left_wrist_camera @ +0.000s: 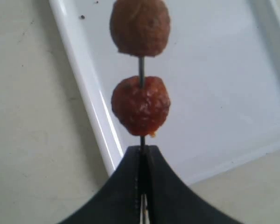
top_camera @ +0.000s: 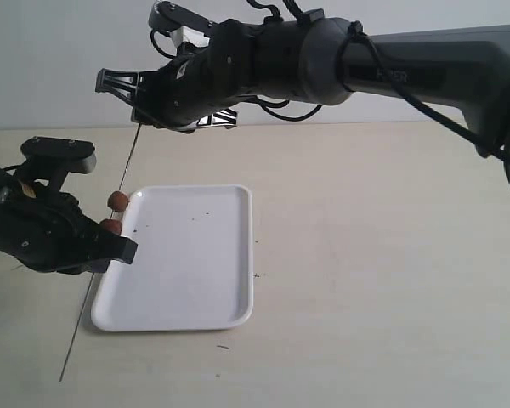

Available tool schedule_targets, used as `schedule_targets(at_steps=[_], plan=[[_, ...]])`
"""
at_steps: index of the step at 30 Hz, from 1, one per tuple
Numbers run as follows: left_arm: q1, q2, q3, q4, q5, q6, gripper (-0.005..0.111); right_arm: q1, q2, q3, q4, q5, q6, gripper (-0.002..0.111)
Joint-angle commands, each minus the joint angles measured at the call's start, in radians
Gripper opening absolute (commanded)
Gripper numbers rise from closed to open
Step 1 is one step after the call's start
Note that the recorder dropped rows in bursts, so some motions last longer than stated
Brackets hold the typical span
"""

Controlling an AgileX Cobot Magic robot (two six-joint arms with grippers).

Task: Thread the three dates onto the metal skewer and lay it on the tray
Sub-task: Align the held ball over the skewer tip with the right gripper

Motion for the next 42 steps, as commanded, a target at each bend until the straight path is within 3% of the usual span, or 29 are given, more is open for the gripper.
schedule_targets(at_steps=[1, 42], plan=[[0.000, -0.002, -0.006, -0.013, -0.003, 0.006, 0.000, 0.000, -0.009, -0.001, -0.008, -0.025, -0.010, 0.030], [0.000, -0.002, -0.006, -0.013, -0.047, 0.009, 0.000, 0.000, -0.021, -0.001, 0.063, -0.048, -0.010, 0.030]])
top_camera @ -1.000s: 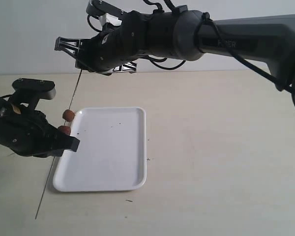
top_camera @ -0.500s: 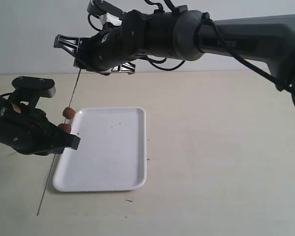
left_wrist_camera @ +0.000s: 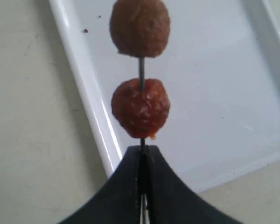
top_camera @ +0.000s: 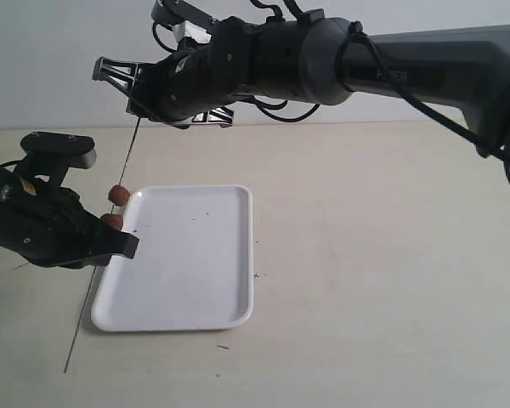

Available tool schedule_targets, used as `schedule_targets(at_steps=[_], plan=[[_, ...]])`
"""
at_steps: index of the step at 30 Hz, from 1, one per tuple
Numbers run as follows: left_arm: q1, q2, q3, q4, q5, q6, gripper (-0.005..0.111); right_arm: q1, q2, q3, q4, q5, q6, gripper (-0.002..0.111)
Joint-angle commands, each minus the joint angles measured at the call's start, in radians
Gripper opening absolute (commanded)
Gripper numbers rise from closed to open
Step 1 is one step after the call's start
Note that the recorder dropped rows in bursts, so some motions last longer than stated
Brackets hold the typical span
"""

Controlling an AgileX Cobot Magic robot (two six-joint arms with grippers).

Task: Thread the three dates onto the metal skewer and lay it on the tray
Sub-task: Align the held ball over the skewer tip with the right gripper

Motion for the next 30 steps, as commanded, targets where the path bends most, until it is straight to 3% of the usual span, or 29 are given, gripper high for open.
schedule_targets(at_steps=[1, 22, 30], plan=[[0.000, -0.002, -0.006, -0.013, -0.015, 0.003, 0.000, 0.000, -0.024, -0.001, -0.003, -0.004, -0.009, 0.030], [0.000, -0.002, -0.006, -0.013, -0.029, 0.003, 0.000, 0.000, -0.043, -0.001, -0.005, 0.036, -0.051, 0.030], [0.000, -0.002, -0.006, -0.013, -0.031, 0.003, 0.000, 0.006, -0.043, -0.001, -0.010, 0.094, -0.056, 0.023]])
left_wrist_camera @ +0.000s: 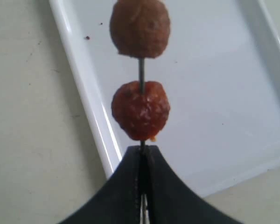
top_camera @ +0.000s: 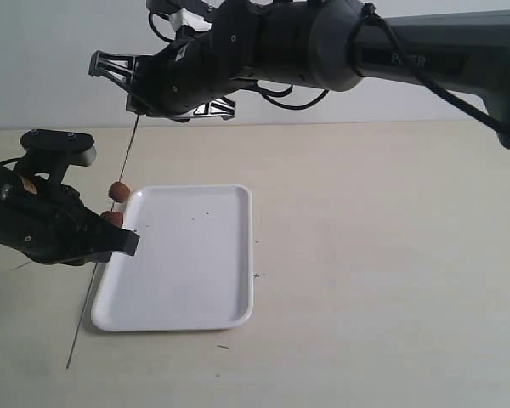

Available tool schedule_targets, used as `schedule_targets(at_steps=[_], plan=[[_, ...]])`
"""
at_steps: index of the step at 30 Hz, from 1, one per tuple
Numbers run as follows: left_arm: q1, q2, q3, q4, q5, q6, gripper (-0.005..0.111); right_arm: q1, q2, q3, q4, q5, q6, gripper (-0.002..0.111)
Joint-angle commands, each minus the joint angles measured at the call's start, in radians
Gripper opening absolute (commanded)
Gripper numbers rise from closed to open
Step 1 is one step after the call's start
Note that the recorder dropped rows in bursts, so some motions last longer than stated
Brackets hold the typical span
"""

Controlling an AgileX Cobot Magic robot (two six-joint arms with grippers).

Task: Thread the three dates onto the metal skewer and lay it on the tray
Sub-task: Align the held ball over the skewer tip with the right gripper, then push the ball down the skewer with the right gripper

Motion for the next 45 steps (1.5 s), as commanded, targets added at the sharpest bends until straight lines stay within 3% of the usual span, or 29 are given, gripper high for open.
schedule_targets(at_steps=[1, 13, 34, 42, 45], plan=[[0.000, -0.002, -0.006, -0.013, -0.016, 0.003, 0.000, 0.011, -0.003, -0.001, -0.012, 0.025, -0.021, 0.023], [0.000, -0.002, -0.006, -0.060, -0.145, 0.003, 0.000, 0.047, -0.003, 0.001, -0.012, 0.011, -0.027, 0.023], [0.002, -0.002, -0.064, -0.064, -0.158, 0.006, 0.000, 0.047, -0.003, 0.001, -0.011, 0.118, -0.143, 0.023], [0.002, -0.002, -0.064, -0.064, -0.154, 0.015, 0.000, 0.047, -0.003, 0.001, -0.011, 0.135, -0.151, 0.054], [0.002, -0.002, -0.064, -0.064, -0.154, 0.017, 0.000, 0.047, -0.003, 0.001, -0.011, 0.136, -0.151, 0.059]])
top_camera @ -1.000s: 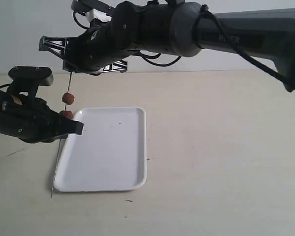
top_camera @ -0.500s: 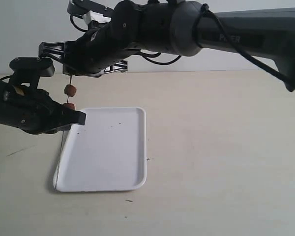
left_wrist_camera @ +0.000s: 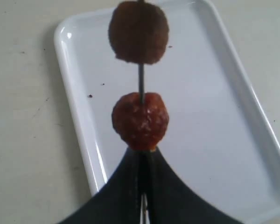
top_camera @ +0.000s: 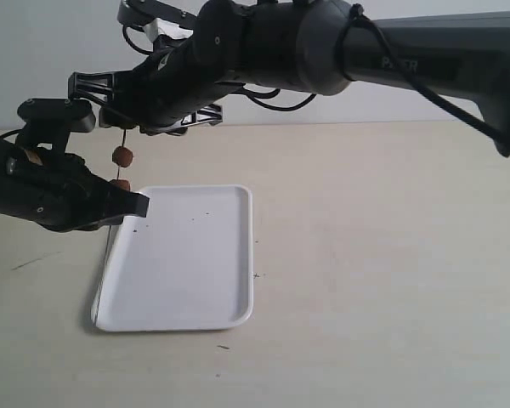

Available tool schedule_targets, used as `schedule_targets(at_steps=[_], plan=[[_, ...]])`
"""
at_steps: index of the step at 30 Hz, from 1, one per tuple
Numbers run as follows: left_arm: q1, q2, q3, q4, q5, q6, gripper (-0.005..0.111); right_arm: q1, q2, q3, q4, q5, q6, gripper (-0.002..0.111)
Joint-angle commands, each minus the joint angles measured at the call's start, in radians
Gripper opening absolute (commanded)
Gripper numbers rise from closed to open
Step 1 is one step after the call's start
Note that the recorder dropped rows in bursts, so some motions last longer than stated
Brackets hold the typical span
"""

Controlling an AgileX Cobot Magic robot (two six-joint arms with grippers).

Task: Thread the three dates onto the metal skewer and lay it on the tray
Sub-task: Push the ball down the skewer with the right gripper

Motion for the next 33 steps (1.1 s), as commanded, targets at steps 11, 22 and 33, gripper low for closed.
schedule_targets(at_steps=[11, 22, 33], plan=[[0.002, -0.004, -0.016, -0.003, -0.049, 0.007, 0.000, 0.002, -0.015, 0.001, -0.023, 0.003, -0.042, 0.059], [0.002, -0.004, -0.016, 0.003, -0.004, 0.025, 0.000, 0.000, -0.025, 0.001, -0.098, -0.119, -0.042, 0.057], [0.002, -0.004, -0.016, 0.003, -0.007, 0.033, 0.000, 0.000, -0.027, 0.001, -0.114, -0.050, 0.012, 0.010]])
